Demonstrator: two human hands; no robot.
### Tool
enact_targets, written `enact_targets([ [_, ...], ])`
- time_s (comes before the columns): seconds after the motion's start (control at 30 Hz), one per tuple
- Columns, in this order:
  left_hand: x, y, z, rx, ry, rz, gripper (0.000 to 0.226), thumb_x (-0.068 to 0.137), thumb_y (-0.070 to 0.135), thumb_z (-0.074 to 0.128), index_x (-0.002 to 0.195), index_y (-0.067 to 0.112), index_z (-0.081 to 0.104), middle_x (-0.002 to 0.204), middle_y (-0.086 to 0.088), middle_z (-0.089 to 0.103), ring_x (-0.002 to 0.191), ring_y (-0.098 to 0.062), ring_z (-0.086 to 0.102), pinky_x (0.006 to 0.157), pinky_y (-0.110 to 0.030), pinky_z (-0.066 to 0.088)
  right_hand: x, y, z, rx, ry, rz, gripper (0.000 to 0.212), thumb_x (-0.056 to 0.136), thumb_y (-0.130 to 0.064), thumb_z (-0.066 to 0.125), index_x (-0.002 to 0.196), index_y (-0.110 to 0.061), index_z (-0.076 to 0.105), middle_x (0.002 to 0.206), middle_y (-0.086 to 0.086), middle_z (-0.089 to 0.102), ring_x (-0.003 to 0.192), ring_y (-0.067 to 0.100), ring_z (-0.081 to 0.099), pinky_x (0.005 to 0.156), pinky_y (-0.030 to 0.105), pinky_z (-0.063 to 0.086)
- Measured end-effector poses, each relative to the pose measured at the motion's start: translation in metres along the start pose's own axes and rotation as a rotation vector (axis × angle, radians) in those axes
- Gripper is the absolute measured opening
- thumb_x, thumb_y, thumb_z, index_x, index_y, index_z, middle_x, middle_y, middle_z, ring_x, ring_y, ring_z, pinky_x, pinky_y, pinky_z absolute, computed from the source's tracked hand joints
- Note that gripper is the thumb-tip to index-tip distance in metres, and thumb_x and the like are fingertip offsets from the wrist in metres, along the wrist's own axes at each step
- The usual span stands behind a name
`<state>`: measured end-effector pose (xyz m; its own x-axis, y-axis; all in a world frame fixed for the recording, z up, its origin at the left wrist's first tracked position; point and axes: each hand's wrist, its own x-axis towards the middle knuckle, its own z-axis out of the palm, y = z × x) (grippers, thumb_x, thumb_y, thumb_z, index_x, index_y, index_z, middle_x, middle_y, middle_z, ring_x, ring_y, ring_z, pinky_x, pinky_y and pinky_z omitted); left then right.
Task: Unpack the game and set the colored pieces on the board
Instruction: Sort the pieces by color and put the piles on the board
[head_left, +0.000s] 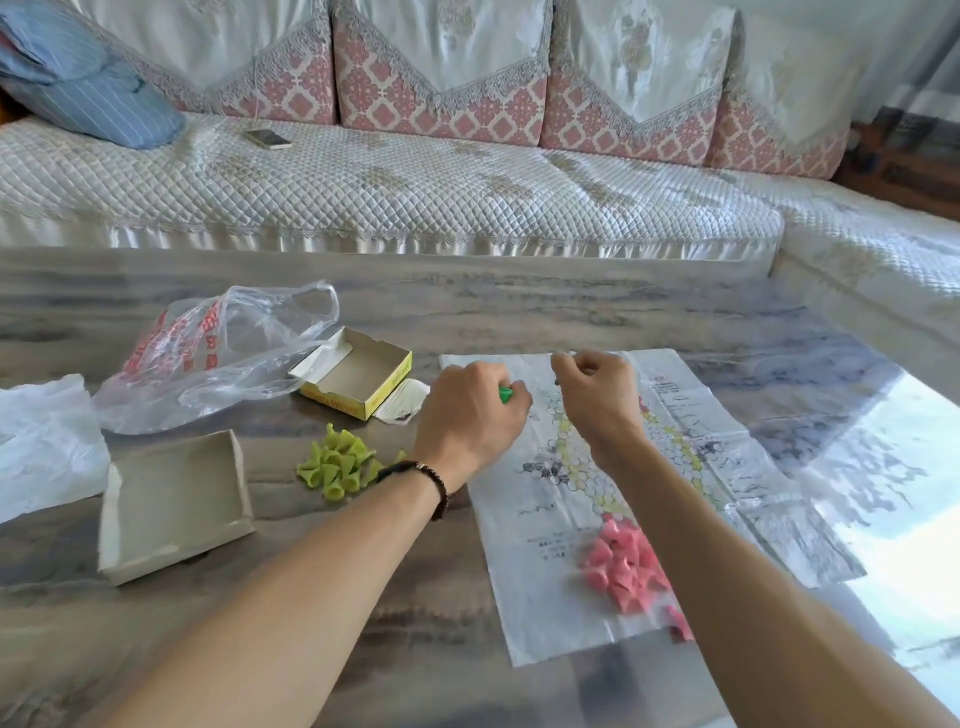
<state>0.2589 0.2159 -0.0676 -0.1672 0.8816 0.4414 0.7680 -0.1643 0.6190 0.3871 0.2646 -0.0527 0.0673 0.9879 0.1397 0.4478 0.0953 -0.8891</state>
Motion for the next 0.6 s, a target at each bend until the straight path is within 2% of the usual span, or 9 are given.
enact_targets([
  [0.13, 0.042, 0.0, 0.048, -0.072, -0.002, -0.139, 0.046, 0.084, 0.024, 0.057, 0.05, 0.013, 0.029, 0.045, 0.002, 0.029, 0.045, -0.018, 0.028, 0.047, -0.032, 0.023, 0.054, 0.024, -0.003, 0.099, 0.017, 0.109, 0.026, 0.08, -0.019, 0.055, 0.059, -0.014, 0.042, 0.057, 0.006, 0.032, 0.05, 0.017, 0.025, 0.045, 0.026, 0.021],
  [0.23, 0.06, -0.007, 0.078, -0.129, 0.016, -0.239, 0.043, 0.084, 0.024, 0.057, 0.052, 0.014, 0.031, 0.047, 0.002, 0.033, 0.046, -0.018, 0.031, 0.046, -0.029, 0.025, 0.081, 0.04, 0.004, 0.089, 0.0, 0.133, 0.021, 0.082, -0.021, 0.057, 0.065, -0.012, 0.049, 0.06, 0.008, 0.035, 0.049, 0.018, 0.028, 0.039, 0.019, 0.022],
  [0.3, 0.068, -0.012, 0.092, -0.169, 0.052, -0.282, 0.044, 0.086, 0.024, 0.056, 0.051, 0.014, 0.031, 0.045, 0.004, 0.033, 0.045, -0.017, 0.031, 0.046, -0.027, 0.026, 0.093, 0.048, 0.011, 0.053, -0.019, 0.121, 0.025, 0.083, -0.021, 0.058, 0.063, -0.011, 0.048, 0.057, 0.007, 0.038, 0.047, 0.018, 0.03, 0.037, 0.017, 0.024],
  [0.43, 0.074, -0.018, 0.106, -0.255, 0.157, -0.389, 0.041, 0.086, 0.025, 0.054, 0.053, 0.012, 0.034, 0.045, 0.004, 0.035, 0.046, -0.015, 0.032, 0.047, -0.029, 0.028, 0.105, 0.059, 0.021, 0.014, -0.044, 0.056, 0.031, 0.085, -0.021, 0.057, 0.058, -0.01, 0.049, 0.053, 0.005, 0.041, 0.051, 0.016, 0.036, 0.05, 0.028, 0.036],
  [0.53, 0.073, -0.017, 0.106, -0.301, 0.173, -0.437, 0.037, 0.086, 0.026, 0.054, 0.058, 0.004, 0.046, 0.051, 0.002, 0.045, 0.05, -0.014, 0.039, 0.049, -0.029, 0.034, 0.104, 0.062, 0.025, -0.008, -0.07, 0.02, 0.036, 0.087, -0.024, 0.054, 0.063, 0.002, 0.053, 0.058, 0.008, 0.047, 0.054, 0.017, 0.04, 0.053, 0.029, 0.037],
  [0.6, 0.072, -0.014, 0.102, -0.371, 0.17, -0.471, 0.039, 0.088, 0.028, 0.052, 0.063, -0.002, 0.049, 0.056, -0.006, 0.051, 0.054, -0.016, 0.043, 0.053, -0.03, 0.037, 0.102, 0.063, 0.024, 0.008, -0.076, 0.013, 0.038, 0.089, -0.022, 0.051, 0.073, 0.012, 0.058, 0.061, 0.01, 0.052, 0.056, 0.018, 0.046, 0.054, 0.03, 0.04],
])
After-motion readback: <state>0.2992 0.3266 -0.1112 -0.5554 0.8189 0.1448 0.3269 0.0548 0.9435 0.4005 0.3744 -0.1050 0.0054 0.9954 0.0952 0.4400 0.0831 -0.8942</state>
